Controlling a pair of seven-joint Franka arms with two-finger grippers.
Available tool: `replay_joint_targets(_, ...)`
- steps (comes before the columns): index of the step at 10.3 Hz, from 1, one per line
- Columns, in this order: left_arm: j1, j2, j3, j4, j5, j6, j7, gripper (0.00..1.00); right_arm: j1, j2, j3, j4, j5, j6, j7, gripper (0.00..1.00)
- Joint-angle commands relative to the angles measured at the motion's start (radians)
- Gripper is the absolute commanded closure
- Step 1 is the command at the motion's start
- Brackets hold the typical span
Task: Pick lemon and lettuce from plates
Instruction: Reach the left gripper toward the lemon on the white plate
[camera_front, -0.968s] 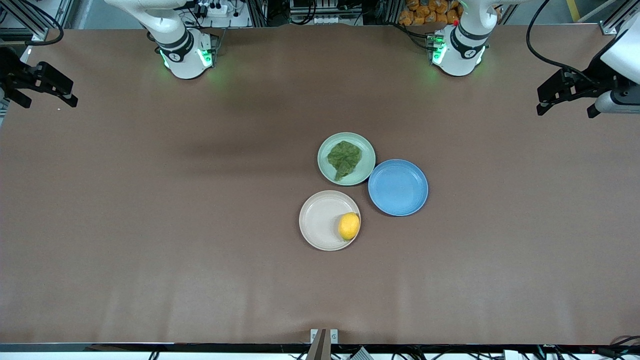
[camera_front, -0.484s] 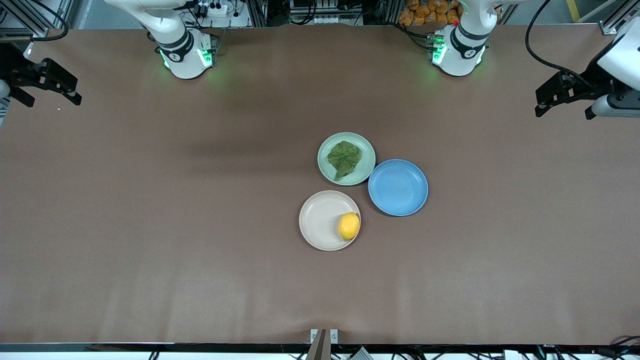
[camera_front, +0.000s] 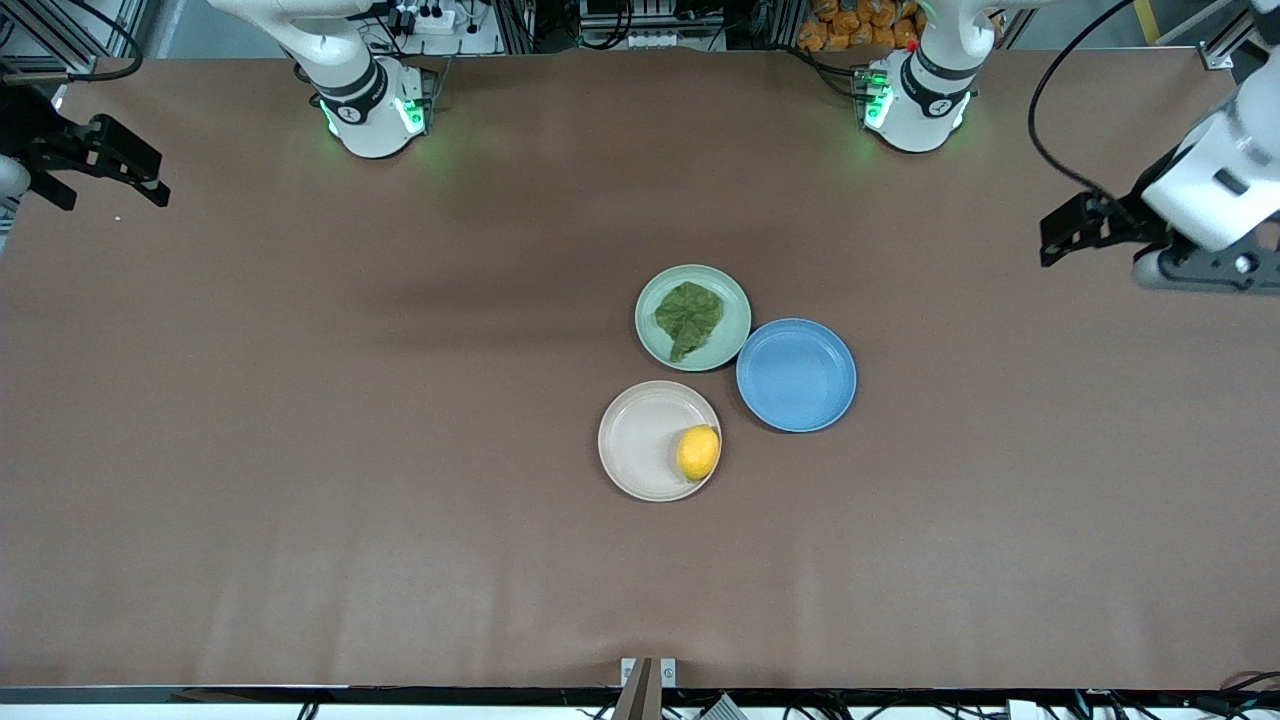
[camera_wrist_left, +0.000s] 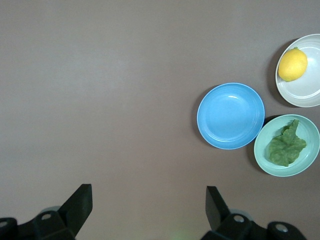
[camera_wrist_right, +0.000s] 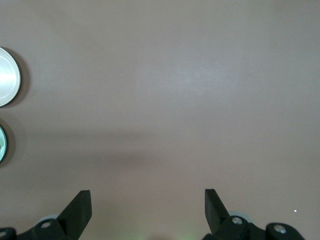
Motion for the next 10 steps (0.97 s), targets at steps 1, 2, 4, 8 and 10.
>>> replay_joint_targets(1,-0.036,0.102,-0.014,0.014,-0.02,0.057,-0.071,0.0,-0.001,-0.008,0.0,0.002,0.001,0.001,0.011,0.0)
replay_joint_targets(2,-0.071,0.152,-0.014,0.016,-0.02,0.087,-0.103,0.0,0.001,-0.008,0.0,0.008,0.001,-0.002,0.01,0.0)
replay_joint_targets(4,-0.104,0.206,-0.014,0.017,-0.02,0.164,-0.17,0.0,-0.001,-0.008,-0.002,0.007,0.001,-0.005,0.005,0.0)
replay_joint_targets(8,-0.163,0.303,-0.012,0.019,-0.074,0.349,-0.265,0.0,-0.005,-0.008,-0.003,0.008,0.003,-0.002,0.013,0.0)
replay_joint_targets(10,-0.228,0.355,-0.009,0.02,-0.063,0.434,-0.335,0.0,-0.008,-0.008,-0.005,0.008,0.003,-0.001,0.013,0.0)
